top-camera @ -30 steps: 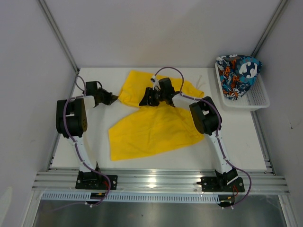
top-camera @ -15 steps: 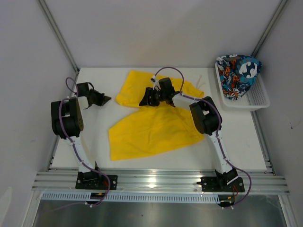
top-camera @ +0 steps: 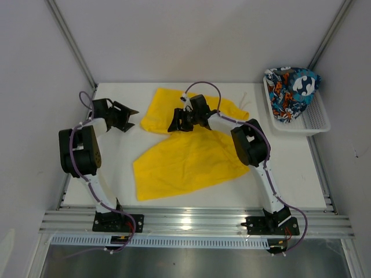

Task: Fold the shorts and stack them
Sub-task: Flatten the shorts out

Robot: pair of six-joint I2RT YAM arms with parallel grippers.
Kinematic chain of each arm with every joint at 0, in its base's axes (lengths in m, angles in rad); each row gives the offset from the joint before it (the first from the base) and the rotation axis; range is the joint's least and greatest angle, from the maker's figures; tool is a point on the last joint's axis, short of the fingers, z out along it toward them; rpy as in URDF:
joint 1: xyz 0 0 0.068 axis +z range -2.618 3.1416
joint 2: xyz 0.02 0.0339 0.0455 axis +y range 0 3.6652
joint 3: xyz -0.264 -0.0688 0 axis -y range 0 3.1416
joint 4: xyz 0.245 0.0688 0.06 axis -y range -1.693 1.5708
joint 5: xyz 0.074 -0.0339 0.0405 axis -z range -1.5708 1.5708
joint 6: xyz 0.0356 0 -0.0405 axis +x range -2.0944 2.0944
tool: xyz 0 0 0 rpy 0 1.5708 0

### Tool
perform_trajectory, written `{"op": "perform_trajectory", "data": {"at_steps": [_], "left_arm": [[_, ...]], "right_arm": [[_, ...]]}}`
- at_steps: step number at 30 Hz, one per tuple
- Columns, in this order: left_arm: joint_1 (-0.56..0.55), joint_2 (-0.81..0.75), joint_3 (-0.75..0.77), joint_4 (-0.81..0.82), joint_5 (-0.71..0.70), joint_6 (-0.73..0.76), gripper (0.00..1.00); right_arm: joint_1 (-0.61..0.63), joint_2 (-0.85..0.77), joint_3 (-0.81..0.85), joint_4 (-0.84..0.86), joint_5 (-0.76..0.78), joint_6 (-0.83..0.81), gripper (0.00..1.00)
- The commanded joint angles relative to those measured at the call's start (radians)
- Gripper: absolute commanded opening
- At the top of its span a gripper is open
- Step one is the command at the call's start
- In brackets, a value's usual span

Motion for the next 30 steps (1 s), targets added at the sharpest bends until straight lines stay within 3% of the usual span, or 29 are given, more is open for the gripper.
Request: {"op": "perform_trajectory", "data": {"at_steps": [1,7,12,15,16,20,30], "left_arm": [[-0.021,0.025,0.013,0.001,0.035,-0.04,0.71],[-0.086,0.05,0.038,0.01,0.004,0.002,0.67],[-0.097,0.047,0.038,-0.019,-0.051,0.042,0.57],[-0.098,0.061,0.05,-0.021,-0.068,0.059,0.42],[-0.097,0.068,0.061,-0.024,-0.074,0.065,0.28],[-0.098,0.072,0.082,-0.06,-0.086,0.095,0.0],[-0.041,0.041,-0.005,-0.035,-0.093,0.106,0.0]], "right_arm": [[0.007,-0.035,0.019,-0.043,0.019,-0.01,0.65],[0.004,-0.029,0.017,-0.047,0.029,-0.013,0.65],[0.002,-0.028,0.007,-0.036,0.024,-0.007,0.64],[0.002,-0.028,0.001,-0.027,0.019,-0.004,0.63],[0.002,-0.025,0.001,-0.027,0.019,-0.004,0.63],[-0.002,-0.02,0.001,-0.021,0.016,0.004,0.63],[-0.016,-0.009,-0.021,-0.038,0.056,0.019,0.61]]}}
